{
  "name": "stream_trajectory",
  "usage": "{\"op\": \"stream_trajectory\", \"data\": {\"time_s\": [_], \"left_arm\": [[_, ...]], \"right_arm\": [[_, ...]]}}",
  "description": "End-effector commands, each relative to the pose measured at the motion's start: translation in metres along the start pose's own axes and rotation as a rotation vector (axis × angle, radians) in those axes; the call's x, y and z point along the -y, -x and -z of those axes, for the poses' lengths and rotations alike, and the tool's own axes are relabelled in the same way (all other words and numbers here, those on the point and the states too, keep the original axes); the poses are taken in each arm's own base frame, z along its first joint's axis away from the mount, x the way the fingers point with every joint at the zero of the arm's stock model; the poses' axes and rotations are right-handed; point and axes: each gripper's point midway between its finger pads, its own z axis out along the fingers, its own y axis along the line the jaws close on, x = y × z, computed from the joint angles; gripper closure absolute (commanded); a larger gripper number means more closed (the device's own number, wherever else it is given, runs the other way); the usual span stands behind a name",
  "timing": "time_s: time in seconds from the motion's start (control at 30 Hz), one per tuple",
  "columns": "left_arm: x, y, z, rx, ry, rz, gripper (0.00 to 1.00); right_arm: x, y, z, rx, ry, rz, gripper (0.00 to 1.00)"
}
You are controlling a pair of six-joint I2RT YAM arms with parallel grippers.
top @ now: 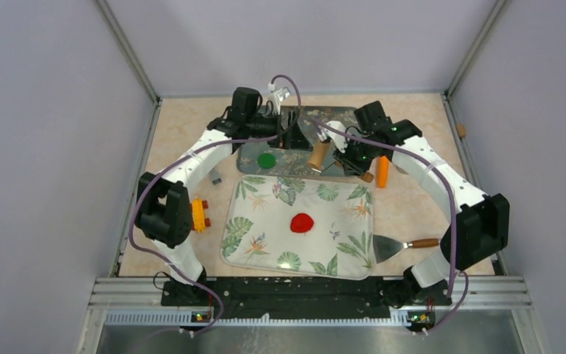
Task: Roll out the dumpling wrappers from the dough
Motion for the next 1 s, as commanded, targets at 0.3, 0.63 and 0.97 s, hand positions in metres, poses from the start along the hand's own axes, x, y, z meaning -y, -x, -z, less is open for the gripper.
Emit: {"op": "stream_trajectory", "data": {"time_s": [0.3,0.63,0.97], "left_arm": [[-0.016,-0.033,0.063,0.079,-0.018,0.062,0.01],[-0.013,-0.031,0.016,-0.036,-0.111,0.14,0.01],[0.005,-0.023,0.006,-0.111,-0.408,0.241,0.68]], "right_arm": [[-0.054,0.025,0.003,-0.082,0.074,0.244,1.0],[-0.033,0.087,-0.014,0.004,-0.019,0.168,1.0],[-0.034,0.113,-0.016,0.102,-0.046,0.124,1.0]]}}
